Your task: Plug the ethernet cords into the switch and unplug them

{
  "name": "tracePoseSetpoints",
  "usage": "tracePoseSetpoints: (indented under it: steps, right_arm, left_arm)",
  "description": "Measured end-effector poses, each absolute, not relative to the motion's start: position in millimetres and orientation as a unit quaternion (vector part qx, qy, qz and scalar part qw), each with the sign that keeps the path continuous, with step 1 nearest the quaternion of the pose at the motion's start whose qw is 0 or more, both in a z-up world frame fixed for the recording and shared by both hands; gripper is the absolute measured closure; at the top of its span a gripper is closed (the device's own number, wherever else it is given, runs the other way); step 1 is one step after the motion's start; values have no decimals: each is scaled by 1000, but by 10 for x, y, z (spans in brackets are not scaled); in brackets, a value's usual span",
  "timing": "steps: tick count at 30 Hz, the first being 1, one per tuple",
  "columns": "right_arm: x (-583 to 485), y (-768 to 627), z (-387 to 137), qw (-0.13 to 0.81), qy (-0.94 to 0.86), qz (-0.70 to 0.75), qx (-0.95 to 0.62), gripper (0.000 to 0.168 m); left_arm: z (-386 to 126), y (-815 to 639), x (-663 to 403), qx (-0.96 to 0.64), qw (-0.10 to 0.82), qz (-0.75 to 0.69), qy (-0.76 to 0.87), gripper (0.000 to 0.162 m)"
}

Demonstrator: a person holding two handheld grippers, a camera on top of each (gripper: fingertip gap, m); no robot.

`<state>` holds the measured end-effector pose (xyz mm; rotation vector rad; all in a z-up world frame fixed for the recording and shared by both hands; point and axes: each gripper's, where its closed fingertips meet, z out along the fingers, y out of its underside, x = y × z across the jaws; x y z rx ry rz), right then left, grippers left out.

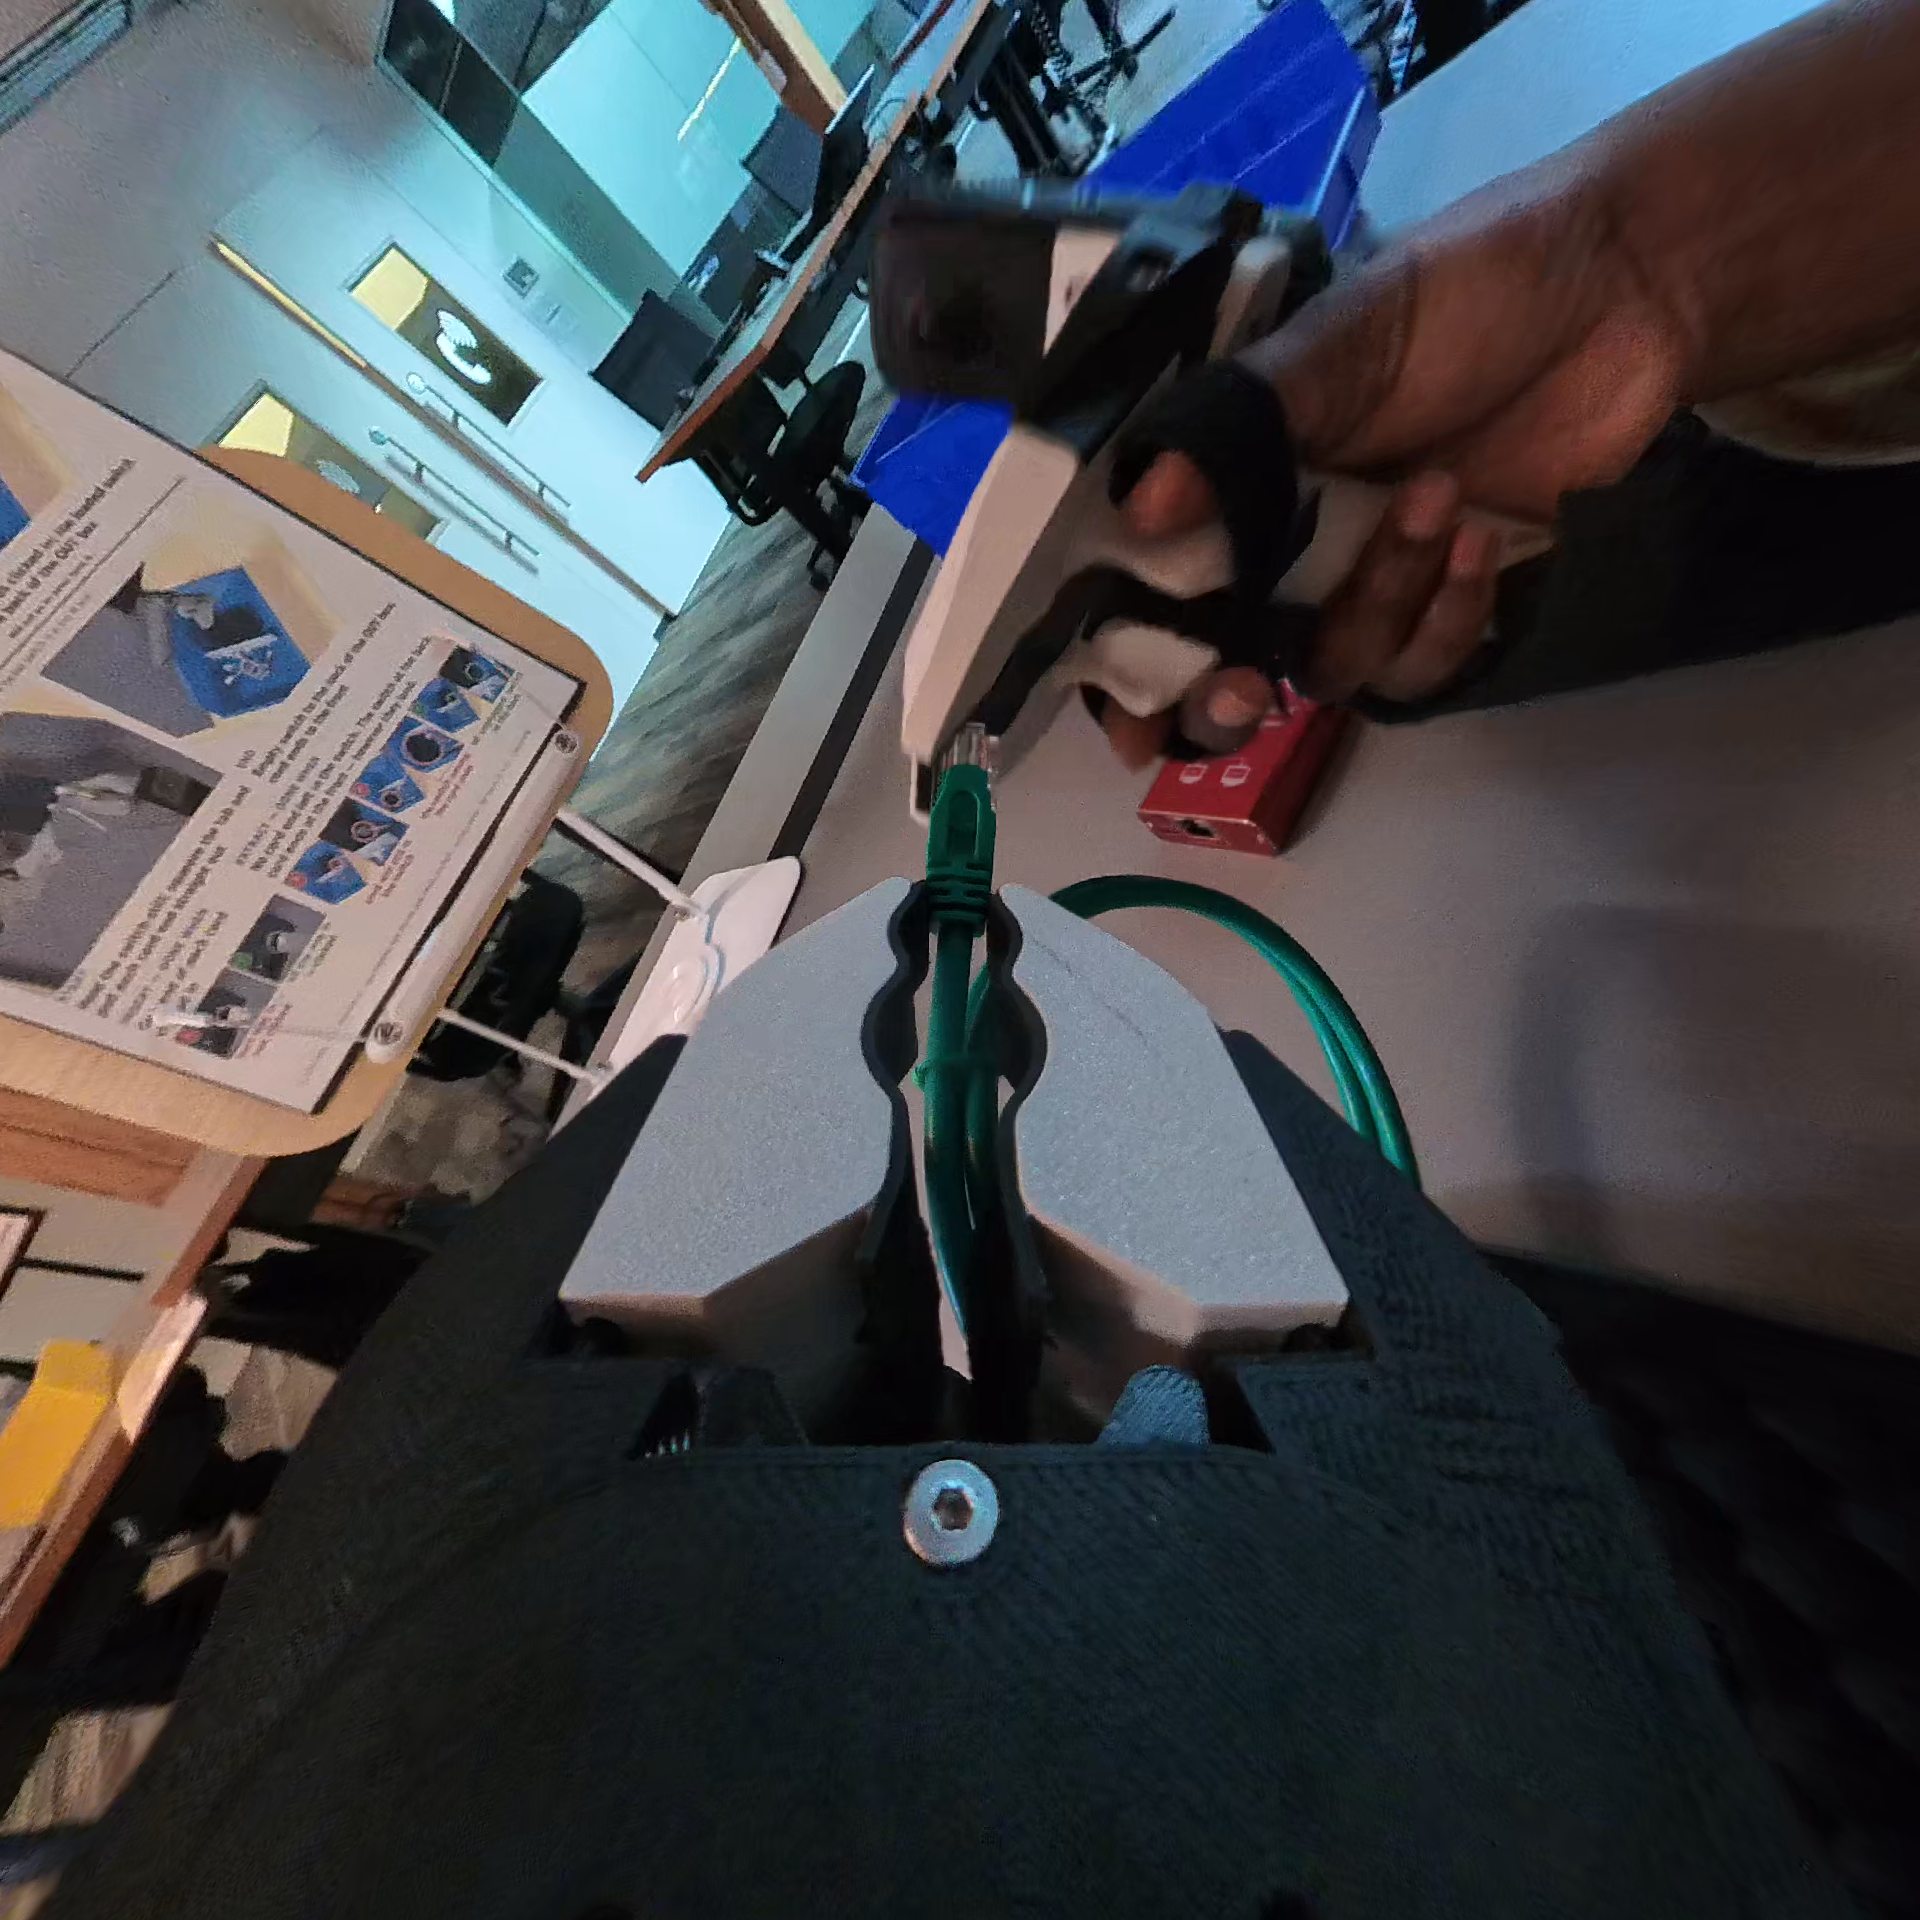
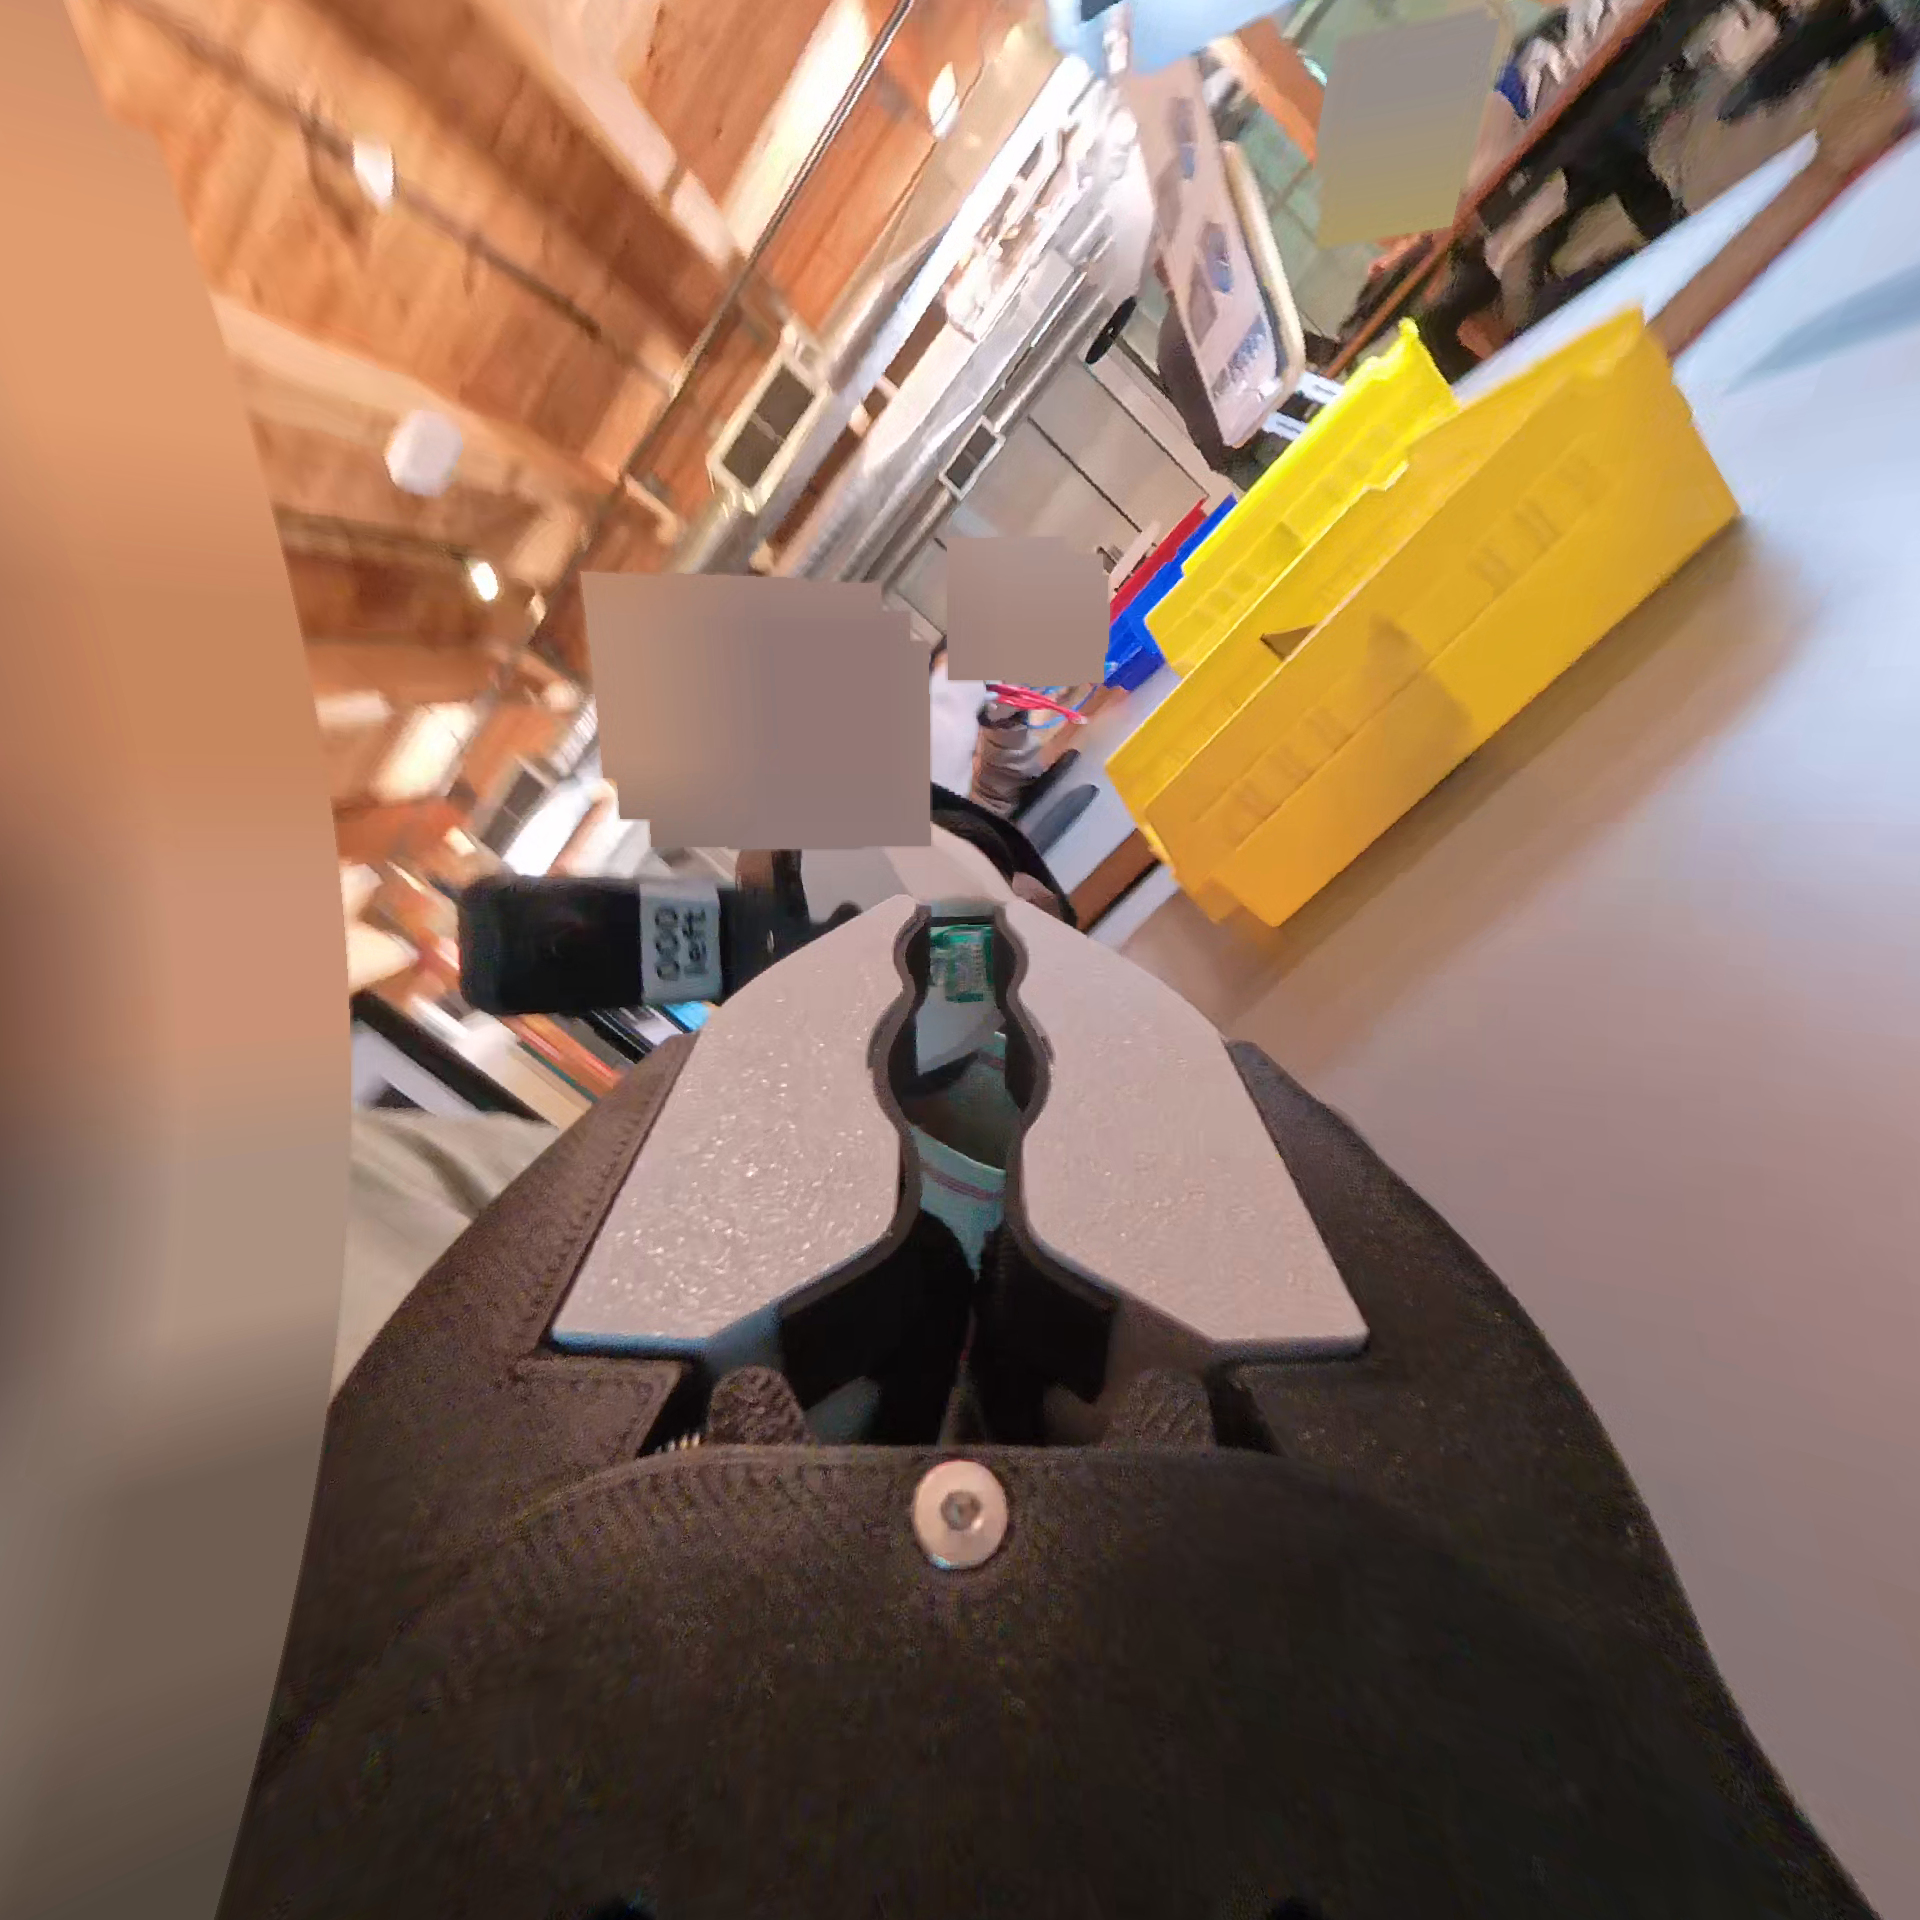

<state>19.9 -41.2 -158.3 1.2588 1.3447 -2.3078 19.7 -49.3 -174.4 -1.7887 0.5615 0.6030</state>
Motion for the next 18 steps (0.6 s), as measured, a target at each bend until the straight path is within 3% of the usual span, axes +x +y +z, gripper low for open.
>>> tracePoseSetpoints:
  steps: [3, 6, 9, 12, 18]
  right_arm:
    - [278, -147, -1516, -82, 554, -737, 378, 108]
    - [430, 363, -1618, -278, 669, -610, 321, 82]
    - [548, 901, -2008, -335, 766, -457, 303, 53]
    - [571, 1129, -2397, -280, 803, -396, 347, 46]
    - [587, 898, -3121, -141, 858, -319, 378, 68]
  left_arm:
    - [-1762, -539, 97, -764, 545, 267, 218, 151]
    - [-1741, -591, 102, -764, 566, 231, 207, 152]
    - [-1750, -612, 83, -766, 569, 218, 204, 151]
    - [-1765, -598, 106, -767, 568, 215, 205, 151]
    - [-1787, -567, 133, -772, 566, 204, 204, 151]
